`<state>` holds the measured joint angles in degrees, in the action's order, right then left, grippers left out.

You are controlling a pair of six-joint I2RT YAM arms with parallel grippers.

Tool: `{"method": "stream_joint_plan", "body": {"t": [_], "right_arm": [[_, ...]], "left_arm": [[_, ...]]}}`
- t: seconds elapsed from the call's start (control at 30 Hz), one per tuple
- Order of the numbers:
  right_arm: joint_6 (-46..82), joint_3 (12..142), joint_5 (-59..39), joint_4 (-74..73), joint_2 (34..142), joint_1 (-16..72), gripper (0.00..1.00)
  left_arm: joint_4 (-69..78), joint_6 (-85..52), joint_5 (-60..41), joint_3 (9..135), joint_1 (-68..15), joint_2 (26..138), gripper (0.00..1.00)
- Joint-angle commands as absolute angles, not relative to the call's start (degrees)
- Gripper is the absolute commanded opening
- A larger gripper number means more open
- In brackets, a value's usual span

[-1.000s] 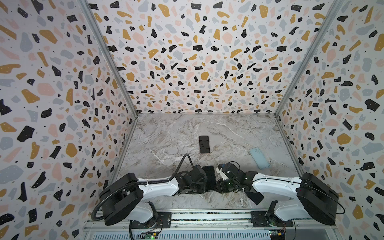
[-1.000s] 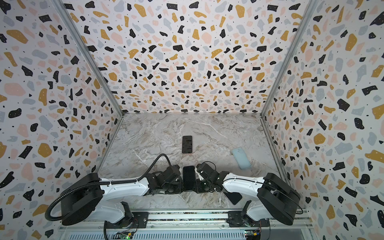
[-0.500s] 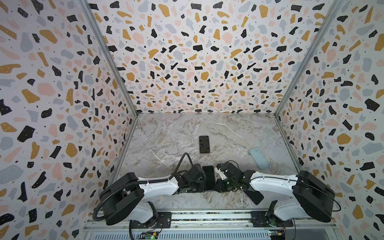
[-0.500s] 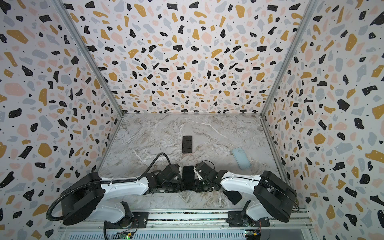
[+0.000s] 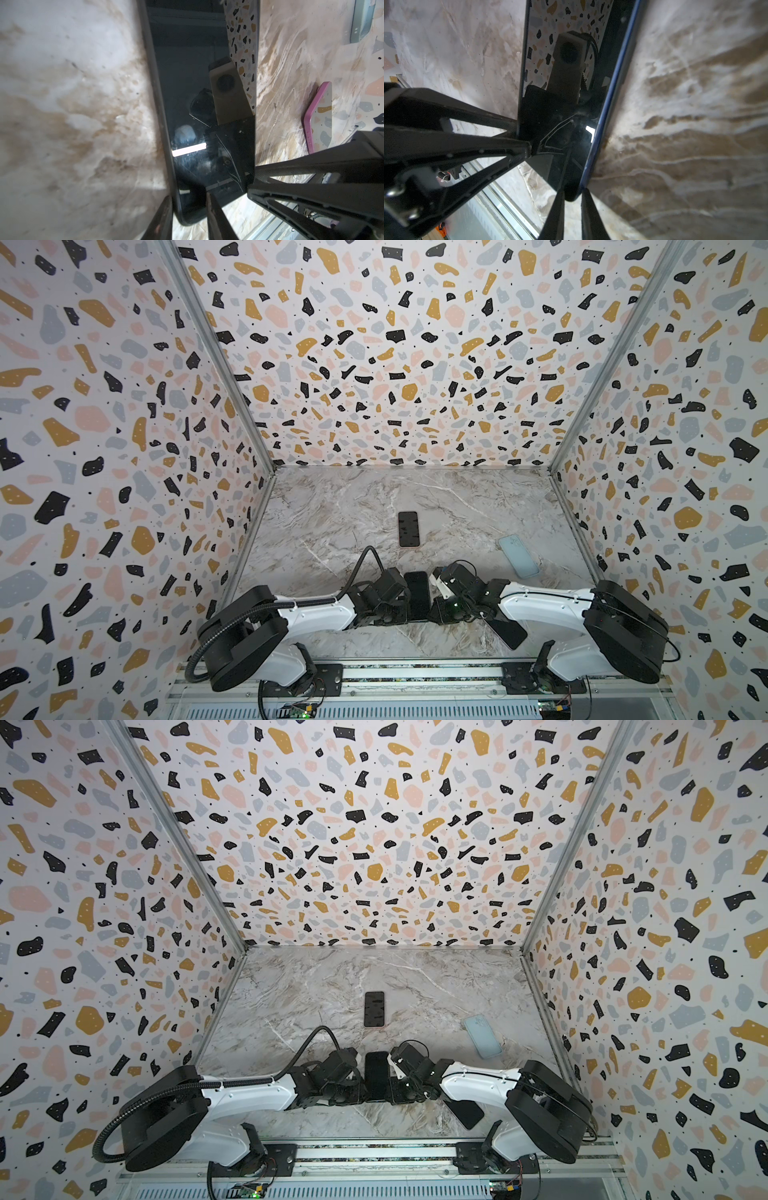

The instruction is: Put the phone into the phone case

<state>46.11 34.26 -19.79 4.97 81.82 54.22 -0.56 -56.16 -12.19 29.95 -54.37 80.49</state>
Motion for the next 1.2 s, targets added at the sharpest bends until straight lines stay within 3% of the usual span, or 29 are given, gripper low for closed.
{"method": "stream_joint_plan", "body": {"t": [0.0,0.8,1.0,1.17], "right_arm": [[45.7,35.4,-21.5,0.0,84.5,55.5,0.15],[46.2,35.7,-19.9,2.2,84.2,55.6,0.07],[46.0,34.2,-16.5,5.0,77.7,53.9,0.14],[45.8,34.4,-17.2,4.4,78.4,52.9,0.2]], "left_arm": [[4.6,-56.7,-14.0,28.2,-55.0,83.1,0.3],[3.9,-56.9,-13.3,27.6,-55.8,81.3,0.28],[-1.2,-54.9,-8.7,27.9,-54.8,76.1,0.31],[-2.7,-53.6,-8.6,29.2,-54.4,76.0,0.36]]}}
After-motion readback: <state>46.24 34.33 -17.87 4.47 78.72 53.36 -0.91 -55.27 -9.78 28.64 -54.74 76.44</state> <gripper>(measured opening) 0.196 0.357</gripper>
